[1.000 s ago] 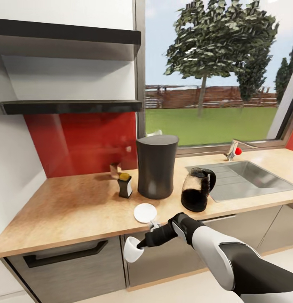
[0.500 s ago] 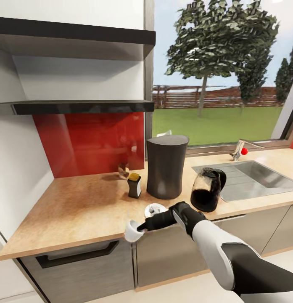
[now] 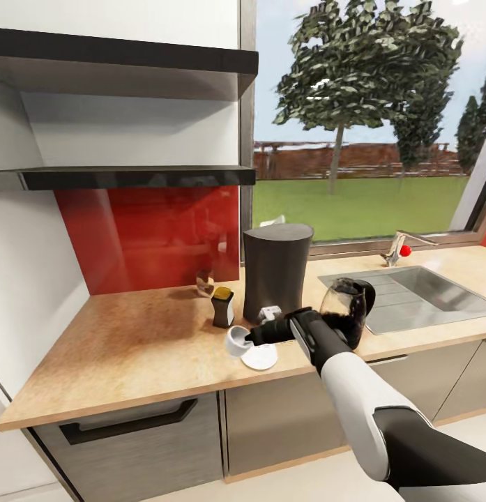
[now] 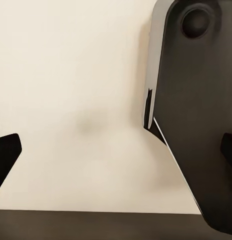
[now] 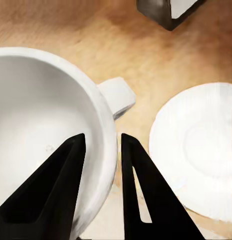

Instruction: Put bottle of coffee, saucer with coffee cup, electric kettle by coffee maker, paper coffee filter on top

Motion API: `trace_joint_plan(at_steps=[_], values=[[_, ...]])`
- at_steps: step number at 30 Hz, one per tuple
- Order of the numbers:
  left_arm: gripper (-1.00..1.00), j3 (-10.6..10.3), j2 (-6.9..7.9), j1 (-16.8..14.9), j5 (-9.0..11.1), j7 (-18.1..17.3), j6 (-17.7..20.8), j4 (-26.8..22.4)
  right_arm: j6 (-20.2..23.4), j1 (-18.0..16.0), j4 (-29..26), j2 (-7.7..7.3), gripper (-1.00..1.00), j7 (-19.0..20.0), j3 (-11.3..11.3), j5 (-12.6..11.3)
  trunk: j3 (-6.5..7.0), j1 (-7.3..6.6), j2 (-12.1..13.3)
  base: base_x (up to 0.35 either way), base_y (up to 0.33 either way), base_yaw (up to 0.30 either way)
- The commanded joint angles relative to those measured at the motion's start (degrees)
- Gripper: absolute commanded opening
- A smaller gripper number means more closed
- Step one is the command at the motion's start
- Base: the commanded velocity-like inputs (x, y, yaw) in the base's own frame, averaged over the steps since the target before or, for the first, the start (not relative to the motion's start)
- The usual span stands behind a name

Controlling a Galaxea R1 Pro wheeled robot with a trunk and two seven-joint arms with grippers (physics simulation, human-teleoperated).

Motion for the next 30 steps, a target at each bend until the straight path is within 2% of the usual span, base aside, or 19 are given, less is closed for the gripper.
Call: trace_joint_plan(at_steps=[1,3,4,8,12,21,26,30], values=[[1.00,0.25,0.01,-0.05,-0.01,0.09,-0.03,0.00,0.89,-0.04,-0.45,0.05,-1.00,-1.24,-0.21,0.45,-0.13,0.04,-0.13,0.000,0.000,0.000],[1.00,0.25,-0.06,-0.09,-0.01,0.08,-0.03,0.00,2.30,-0.04,-0.92,0.05,-1.00,-10.15,-0.23,0.45,-0.13,0.04,-0.13,0.000,0.000,0.000],[1.00,0.25,-0.09,-0.10,-0.01,0.08,-0.03,0.00,2.44,-0.04,-0.97,0.05,-1.00,-13.32,-0.24,0.41,-0.13,0.04,-0.13,0.000,0.000,0.000],[1.00,0.28,-0.20,-0.11,-0.01,0.10,0.04,0.00,2.63,-0.04,-1.06,0.05,-1.00,-22.81,-0.18,0.32,-0.13,0.04,-0.13,0.000,0.000,0.000],[1.00,0.25,-0.28,-0.11,-0.01,0.10,0.06,0.01,2.69,-0.04,-1.01,0.05,-1.00,-24.31,-0.17,0.34,-0.13,0.04,-0.13,0.000,0.000,0.000],[1.00,0.41,-0.30,-0.11,0.19,0.10,0.06,0.02,2.70,-0.04,-0.48,0.05,-1.00,-24.61,-0.17,0.35,-0.13,0.04,-0.13,0.000,0.000,-0.002],[1.00,0.38,-0.25,-0.11,0.15,0.09,0.06,0.05,2.63,-0.04,-0.10,0.05,-1.00,-24.54,-0.17,0.20,-0.13,0.04,-0.13,0.011,0.023,-0.209],[1.00,0.34,-0.24,-0.11,0.16,0.10,-0.01,0.06,2.61,-0.04,4.07,0.05,-1.00,-24.44,-0.20,-0.20,-0.13,0.04,-0.13,0.076,0.157,-0.081]])
